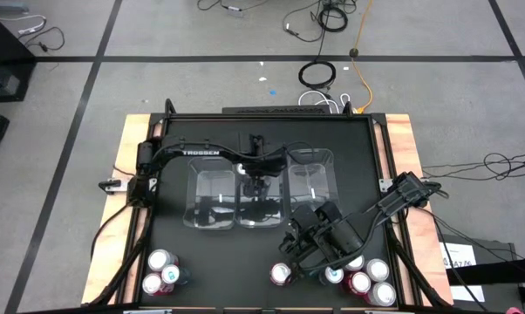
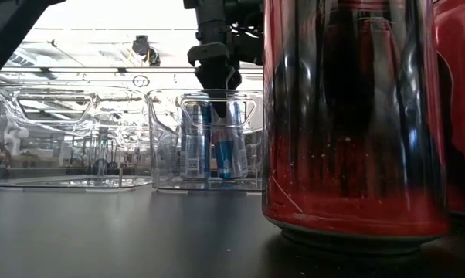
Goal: Sort soda cans
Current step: Put the blue soda can into the middle transparent bin
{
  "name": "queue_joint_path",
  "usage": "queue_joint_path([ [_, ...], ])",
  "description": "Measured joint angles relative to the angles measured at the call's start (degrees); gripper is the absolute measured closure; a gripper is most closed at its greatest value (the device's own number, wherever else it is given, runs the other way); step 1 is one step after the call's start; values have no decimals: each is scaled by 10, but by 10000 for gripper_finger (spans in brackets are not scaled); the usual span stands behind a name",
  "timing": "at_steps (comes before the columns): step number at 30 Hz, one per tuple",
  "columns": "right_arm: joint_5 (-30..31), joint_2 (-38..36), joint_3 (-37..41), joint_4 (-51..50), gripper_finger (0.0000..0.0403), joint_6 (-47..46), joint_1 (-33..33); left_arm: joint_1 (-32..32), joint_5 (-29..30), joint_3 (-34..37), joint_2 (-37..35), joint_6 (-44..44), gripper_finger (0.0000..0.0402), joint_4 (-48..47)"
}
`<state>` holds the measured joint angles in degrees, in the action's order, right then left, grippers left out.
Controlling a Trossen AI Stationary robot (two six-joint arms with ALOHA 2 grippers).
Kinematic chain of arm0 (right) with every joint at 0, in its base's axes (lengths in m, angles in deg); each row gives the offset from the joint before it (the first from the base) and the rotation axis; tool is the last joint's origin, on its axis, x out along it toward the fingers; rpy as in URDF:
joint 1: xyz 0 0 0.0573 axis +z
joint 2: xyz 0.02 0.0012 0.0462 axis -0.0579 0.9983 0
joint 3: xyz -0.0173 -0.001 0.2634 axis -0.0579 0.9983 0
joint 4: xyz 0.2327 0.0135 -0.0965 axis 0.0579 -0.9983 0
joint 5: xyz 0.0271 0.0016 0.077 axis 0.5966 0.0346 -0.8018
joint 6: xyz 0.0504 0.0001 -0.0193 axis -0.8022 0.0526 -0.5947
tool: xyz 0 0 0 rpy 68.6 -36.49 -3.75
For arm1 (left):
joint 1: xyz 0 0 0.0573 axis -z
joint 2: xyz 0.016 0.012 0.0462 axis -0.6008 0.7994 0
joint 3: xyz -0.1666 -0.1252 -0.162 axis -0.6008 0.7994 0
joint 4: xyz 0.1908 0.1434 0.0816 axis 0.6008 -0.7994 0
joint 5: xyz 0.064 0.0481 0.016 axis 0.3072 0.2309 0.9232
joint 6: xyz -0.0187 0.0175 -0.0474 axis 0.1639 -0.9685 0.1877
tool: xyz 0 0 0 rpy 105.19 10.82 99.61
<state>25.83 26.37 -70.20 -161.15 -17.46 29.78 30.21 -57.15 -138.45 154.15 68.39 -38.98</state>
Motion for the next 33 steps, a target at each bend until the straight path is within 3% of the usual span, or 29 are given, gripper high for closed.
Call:
queue_joint_path([
  [33,0,0,0,-3,74,-4,7,0,3,0,-1,1,118,24],
])
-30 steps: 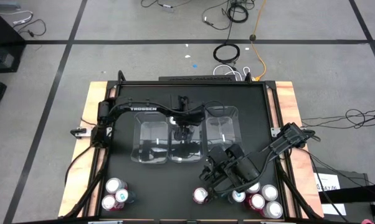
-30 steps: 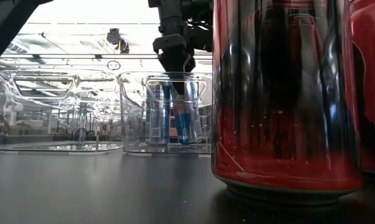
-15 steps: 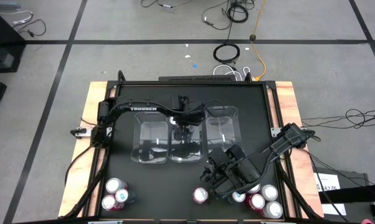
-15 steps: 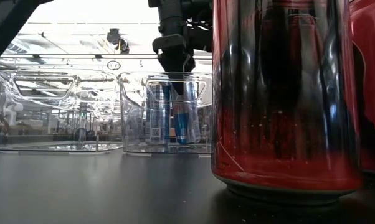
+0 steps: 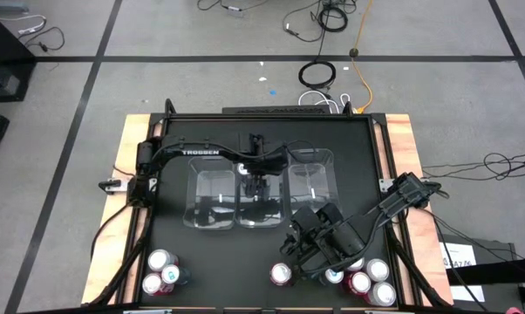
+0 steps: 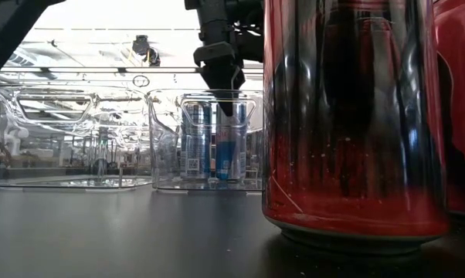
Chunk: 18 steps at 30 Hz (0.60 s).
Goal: Sort soda cans
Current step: Put the blue soda can into the middle transparent bin
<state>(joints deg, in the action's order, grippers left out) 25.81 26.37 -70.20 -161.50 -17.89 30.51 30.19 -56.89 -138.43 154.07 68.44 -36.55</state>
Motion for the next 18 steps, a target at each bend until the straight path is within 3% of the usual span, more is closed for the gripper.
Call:
queue_joint_path([
  [8,0,0,0,-1,74,0,0,0,40,0,0,-1,118,4],
  [18,0,0,0,-1,74,4,0,0,42,-6,0,-1,118,-19],
])
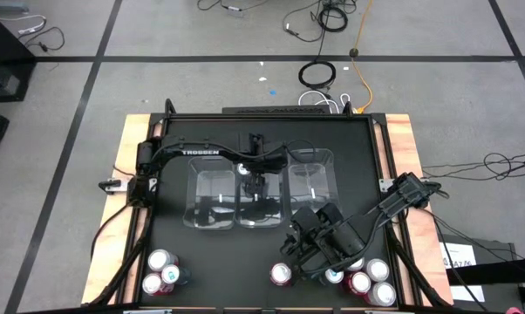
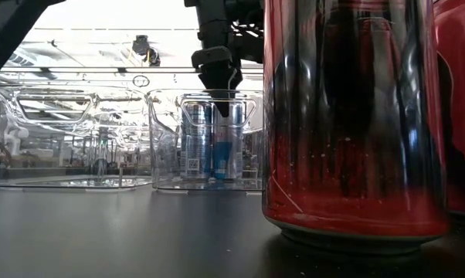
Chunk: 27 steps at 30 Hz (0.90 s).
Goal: Sort soda cans
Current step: Put the blue soda can into the middle transparent bin
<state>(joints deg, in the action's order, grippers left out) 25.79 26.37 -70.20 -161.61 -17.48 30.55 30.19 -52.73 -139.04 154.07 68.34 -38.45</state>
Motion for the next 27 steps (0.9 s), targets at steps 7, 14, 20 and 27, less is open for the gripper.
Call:
queue_joint_path([
  [7,0,0,0,0,74,0,0,0,-5,0,0,1,118,1],
  [14,0,0,0,2,74,-1,0,0,-7,-1,0,1,118,1],
  [20,0,0,0,4,74,-2,0,0,-8,-1,0,1,118,9],
  [27,0,0,0,4,74,-2,0,0,-7,-1,0,1,118,13],
])
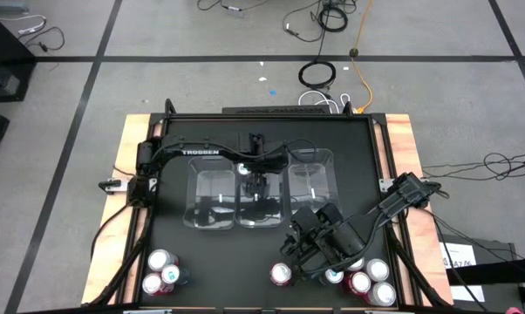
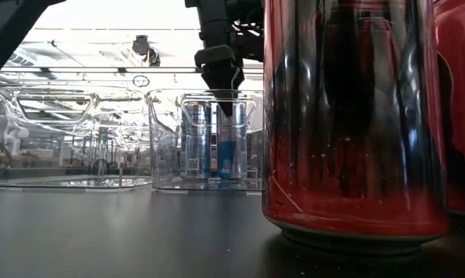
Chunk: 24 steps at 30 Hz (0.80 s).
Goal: Sort soda cans
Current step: Put the blue soda can into the middle transparent bin
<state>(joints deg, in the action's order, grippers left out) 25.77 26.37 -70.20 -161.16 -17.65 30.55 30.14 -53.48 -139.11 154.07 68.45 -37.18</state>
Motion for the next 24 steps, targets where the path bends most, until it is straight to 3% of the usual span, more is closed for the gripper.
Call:
queue_joint_path([
  [24,0,0,0,1,74,0,0,-7,-10,0,0,1,118,-6],
])
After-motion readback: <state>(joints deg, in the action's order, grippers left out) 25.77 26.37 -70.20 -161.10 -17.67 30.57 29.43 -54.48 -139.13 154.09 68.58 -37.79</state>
